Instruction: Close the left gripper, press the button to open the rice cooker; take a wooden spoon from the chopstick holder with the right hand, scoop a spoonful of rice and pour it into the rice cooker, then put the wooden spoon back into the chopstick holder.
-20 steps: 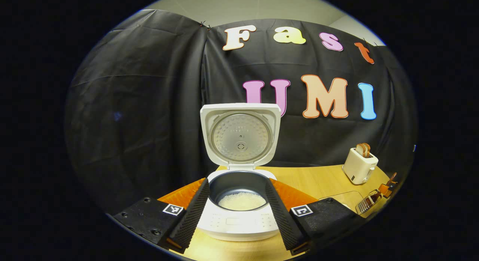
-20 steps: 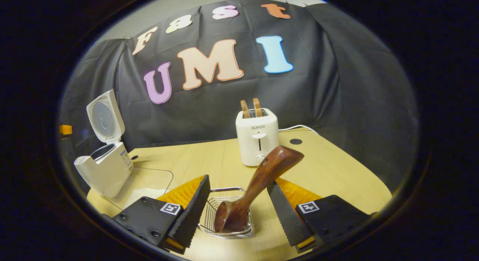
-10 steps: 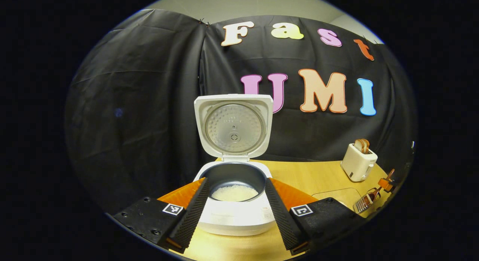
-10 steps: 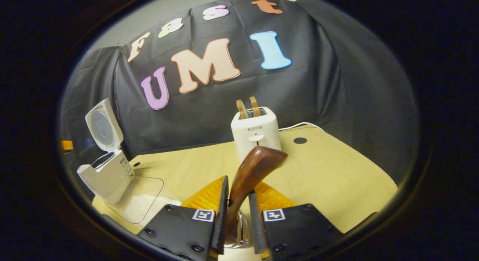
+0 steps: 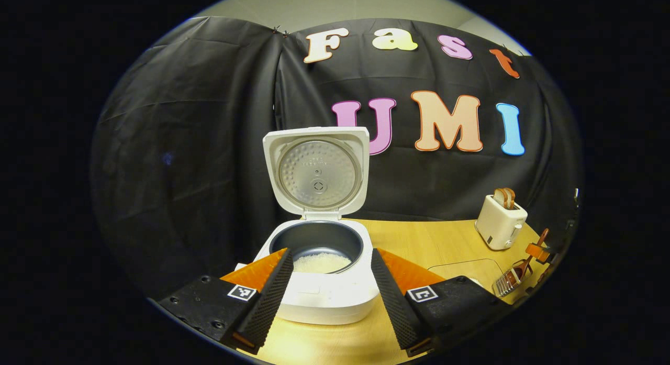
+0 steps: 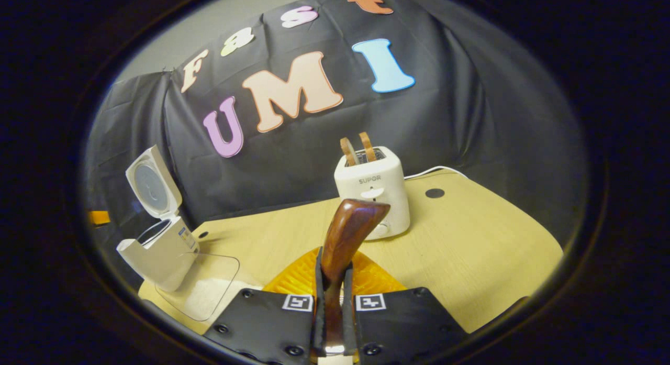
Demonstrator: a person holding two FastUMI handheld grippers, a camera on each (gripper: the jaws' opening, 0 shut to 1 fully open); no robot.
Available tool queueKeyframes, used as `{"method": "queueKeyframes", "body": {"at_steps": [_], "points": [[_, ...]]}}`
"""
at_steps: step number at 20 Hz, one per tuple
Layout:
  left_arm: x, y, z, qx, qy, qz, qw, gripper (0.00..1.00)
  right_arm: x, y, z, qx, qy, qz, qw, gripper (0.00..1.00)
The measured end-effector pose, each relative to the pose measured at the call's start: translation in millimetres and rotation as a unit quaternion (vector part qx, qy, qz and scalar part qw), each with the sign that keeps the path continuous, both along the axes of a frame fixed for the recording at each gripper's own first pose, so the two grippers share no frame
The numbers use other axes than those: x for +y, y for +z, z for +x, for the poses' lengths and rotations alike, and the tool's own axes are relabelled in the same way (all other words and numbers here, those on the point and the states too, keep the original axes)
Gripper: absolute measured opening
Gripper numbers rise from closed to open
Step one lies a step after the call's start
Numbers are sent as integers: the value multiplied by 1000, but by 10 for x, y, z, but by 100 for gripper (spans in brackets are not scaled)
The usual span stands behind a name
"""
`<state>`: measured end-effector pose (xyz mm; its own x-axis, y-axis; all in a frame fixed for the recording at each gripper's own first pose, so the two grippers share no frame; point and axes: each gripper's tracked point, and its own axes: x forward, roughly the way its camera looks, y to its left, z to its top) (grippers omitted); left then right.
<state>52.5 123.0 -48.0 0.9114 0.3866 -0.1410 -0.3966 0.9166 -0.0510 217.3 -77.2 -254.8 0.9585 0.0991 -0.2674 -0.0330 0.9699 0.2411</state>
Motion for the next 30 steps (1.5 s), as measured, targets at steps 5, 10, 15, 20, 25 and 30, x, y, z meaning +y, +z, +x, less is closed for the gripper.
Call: {"method": "queueKeyframes", "body": {"at_steps": [5, 10, 15, 20, 25, 30], "points": [[-14, 17, -34, -4, 2, 1, 1000, 88, 69, -18, -19, 19, 9, 1, 1000, 12], [-15, 25, -53, -8, -2, -7, 1000, 88, 58, 55, -65, 25, -2, -8, 1000, 11], [7, 53, -38, -14, -20, -19, 1000, 88, 48, 477, -155, 2, -16, -49, 999, 8], [49, 112, 17, -21, -51, -35, 998, 88, 194, 1023, -302, -27, -16, -89, 996, 7], [126, 94, 82, -24, -85, -50, 995, 88, 604, 1551, -385, -60, 0, -94, 994, 6], [200, -7, 80, -18, -118, -69, 990, 88, 1372, 1610, -370, -69, 41, -74, 994, 5]]}}
